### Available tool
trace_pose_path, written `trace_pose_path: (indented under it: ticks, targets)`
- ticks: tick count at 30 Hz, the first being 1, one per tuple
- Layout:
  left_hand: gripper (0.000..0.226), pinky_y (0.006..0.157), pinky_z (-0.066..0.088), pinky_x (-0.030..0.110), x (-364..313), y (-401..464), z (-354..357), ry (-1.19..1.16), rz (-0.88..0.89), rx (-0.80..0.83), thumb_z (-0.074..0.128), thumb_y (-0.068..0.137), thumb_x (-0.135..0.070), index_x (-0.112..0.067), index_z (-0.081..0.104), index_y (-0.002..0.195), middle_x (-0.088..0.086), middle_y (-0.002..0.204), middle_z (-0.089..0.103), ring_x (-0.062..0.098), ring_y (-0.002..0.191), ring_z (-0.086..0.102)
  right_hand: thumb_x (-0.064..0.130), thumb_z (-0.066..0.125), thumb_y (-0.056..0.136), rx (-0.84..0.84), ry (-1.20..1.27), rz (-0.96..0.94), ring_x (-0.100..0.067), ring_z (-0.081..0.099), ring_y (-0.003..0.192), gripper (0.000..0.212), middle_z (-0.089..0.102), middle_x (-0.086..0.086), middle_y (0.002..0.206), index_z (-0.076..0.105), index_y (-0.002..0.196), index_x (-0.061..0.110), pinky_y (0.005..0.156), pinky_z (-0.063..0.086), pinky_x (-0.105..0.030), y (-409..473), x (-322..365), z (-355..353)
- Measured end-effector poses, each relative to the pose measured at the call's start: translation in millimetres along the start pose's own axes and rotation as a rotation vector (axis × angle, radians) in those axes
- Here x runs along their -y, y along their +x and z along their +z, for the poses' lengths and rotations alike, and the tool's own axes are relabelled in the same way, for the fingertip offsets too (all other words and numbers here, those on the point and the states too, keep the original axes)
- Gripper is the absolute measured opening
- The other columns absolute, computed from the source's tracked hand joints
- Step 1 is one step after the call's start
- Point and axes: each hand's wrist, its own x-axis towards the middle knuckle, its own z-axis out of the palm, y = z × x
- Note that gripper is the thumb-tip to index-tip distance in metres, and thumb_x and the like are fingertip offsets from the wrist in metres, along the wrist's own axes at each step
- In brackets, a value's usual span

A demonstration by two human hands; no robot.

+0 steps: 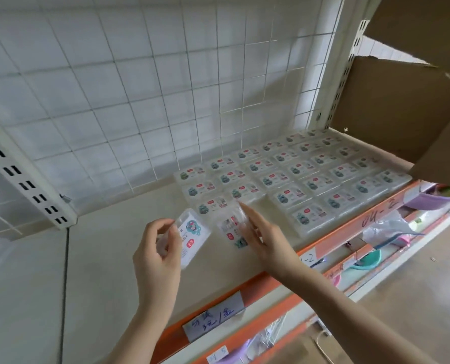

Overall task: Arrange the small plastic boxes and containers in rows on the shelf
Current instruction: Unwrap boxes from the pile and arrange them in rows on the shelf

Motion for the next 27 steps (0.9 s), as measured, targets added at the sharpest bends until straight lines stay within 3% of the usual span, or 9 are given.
trace_pose_path:
  ticks: [3,6,8,14,19,22,27]
  targets:
    - [0.015,0.056,0.048,0.009,6,-1,2,-0.029,-0.074,-0.012,0.054,0.092,-0.016,-0.030,0.053,0.087,-0.024,0.084,0.065,-0.011,0.079,0.061,0.039,0.042,0.098,0.094,0.018,-0.022,-0.016,0.064,0.093,0.043,0.066,-0.003,0.093,0.038,0.139,0.027,0.082,0.050,-0.043,-3,-5,0]
    - [0.008,0.060,0.049,0.010,10,0,-1,-0.099,-0.139,-0.038,0.059,0.091,-0.025,-0.032,0.054,0.091,-0.007,0.092,0.064,-0.005,0.080,0.061,0.047,0.042,0.096,0.145,0.008,-0.028,-0.010,0.062,0.100,0.044,0.065,0.004,0.106,0.043,0.136,0.029,0.085,0.050,-0.041,0,-7,0]
    - [0.014,0.063,0.051,0.014,12,0,-2,-0.135,-0.172,-0.044,0.059,0.084,-0.036,-0.031,0.055,0.096,-0.004,0.094,0.063,0.002,0.081,0.062,0.046,0.043,0.095,0.155,0.001,-0.038,-0.007,0.059,0.104,0.042,0.061,0.009,0.116,0.048,0.134,0.028,0.086,0.050,-0.036,1,-8,-1]
    - [0.040,0.067,0.054,0.017,9,-3,3,-0.207,-0.251,0.039,0.068,0.081,-0.035,-0.022,0.049,0.114,0.002,0.101,0.062,0.007,0.089,0.062,0.031,0.046,0.096,0.224,-0.122,-0.089,0.000,0.053,0.086,0.031,0.050,0.020,0.096,0.060,0.122,0.023,0.069,0.045,-0.019,3,-6,0]
    - [0.041,0.065,0.050,0.012,1,-3,7,-0.292,-0.259,0.117,0.062,0.074,-0.039,-0.016,0.057,0.108,0.006,0.102,0.064,0.002,0.089,0.063,0.039,0.046,0.090,0.161,-0.183,-0.145,0.000,0.041,0.102,0.033,0.052,0.016,0.104,0.067,0.112,0.026,0.084,0.036,-0.008,3,-11,4]
    - [0.023,0.062,0.047,0.009,-12,1,10,-0.328,-0.230,0.091,0.057,0.074,-0.023,-0.020,0.056,0.097,0.005,0.096,0.063,-0.003,0.079,0.061,0.043,0.039,0.088,0.100,-0.136,-0.122,-0.001,0.043,0.104,0.037,0.054,0.016,0.104,0.068,0.107,0.028,0.088,0.038,-0.015,3,-11,5]
    - [0.033,0.066,0.049,0.013,-31,5,20,-0.459,-0.209,0.091,0.067,0.070,-0.027,-0.015,0.058,0.100,-0.003,0.094,0.069,0.004,0.087,0.065,0.039,0.043,0.088,-0.016,-0.021,-0.122,-0.002,0.050,0.102,0.032,0.059,0.014,0.102,0.064,0.107,0.023,0.088,0.039,-0.017,7,-3,1]
